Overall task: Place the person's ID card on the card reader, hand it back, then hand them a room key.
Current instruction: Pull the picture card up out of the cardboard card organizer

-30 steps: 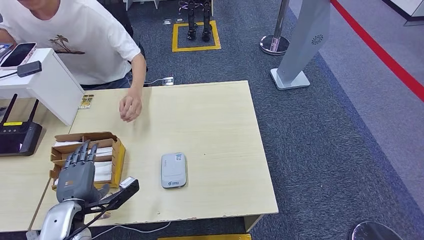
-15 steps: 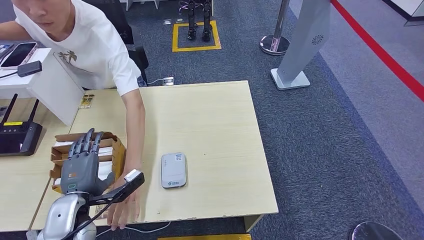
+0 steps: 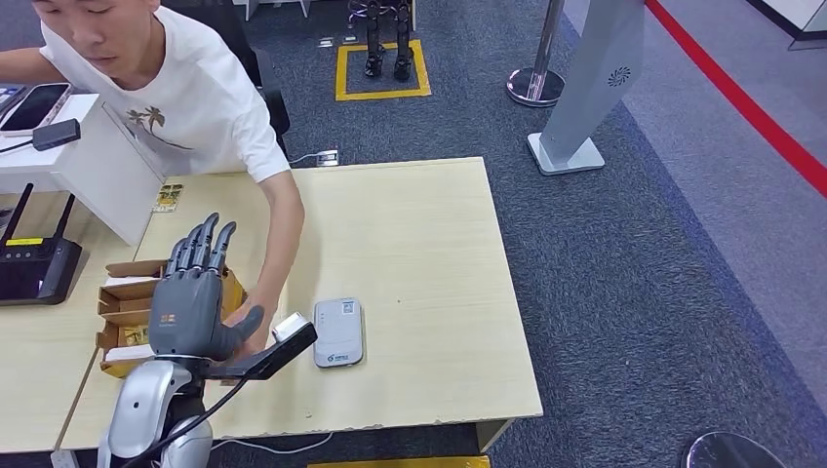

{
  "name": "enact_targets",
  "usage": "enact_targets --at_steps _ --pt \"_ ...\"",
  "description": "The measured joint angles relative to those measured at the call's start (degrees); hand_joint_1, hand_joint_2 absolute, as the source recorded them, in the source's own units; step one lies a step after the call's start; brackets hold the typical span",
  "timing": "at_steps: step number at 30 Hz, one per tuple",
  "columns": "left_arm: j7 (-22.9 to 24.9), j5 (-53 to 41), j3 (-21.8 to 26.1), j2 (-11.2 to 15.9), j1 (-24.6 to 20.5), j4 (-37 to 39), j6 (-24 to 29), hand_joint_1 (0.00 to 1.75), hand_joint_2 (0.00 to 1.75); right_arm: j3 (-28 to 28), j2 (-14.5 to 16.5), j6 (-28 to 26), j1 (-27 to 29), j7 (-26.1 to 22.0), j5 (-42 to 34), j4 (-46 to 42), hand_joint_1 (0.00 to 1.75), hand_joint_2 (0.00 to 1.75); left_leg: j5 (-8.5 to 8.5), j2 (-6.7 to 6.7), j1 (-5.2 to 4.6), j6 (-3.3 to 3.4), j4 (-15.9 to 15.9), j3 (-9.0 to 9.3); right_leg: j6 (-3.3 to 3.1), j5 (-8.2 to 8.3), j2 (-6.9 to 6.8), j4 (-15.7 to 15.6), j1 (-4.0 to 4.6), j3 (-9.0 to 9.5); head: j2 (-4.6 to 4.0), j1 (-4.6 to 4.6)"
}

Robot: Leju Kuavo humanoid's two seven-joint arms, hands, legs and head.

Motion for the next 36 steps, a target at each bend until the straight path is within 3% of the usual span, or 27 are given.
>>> enact_targets --at_steps 11,36 --pt "-0.03 1.17 -2.15 -0.03 0.53 -1.65 1.18 0.0 1.75 0.0 0.0 0.0 0.04 0.01 0.0 0.0 0.0 0.0 0.0 0.0 0.0 0.0 0.0 -0.01 0.0 0.0 0.0 0.0 0.0 0.01 0.0 0.0" --pt "-0.67 3.24 -2.26 -0.08 3.47 -4.68 2.65 0.0 1.75 0.01 0.0 -0.08 0.09 -0.01 0.35 0.0 0.0 0.0 0.0 0.0 0.0 0.0 0.0 -0.01 0.0 0.0 0.0 0.0 0.0 0.01 0.0 0.0"
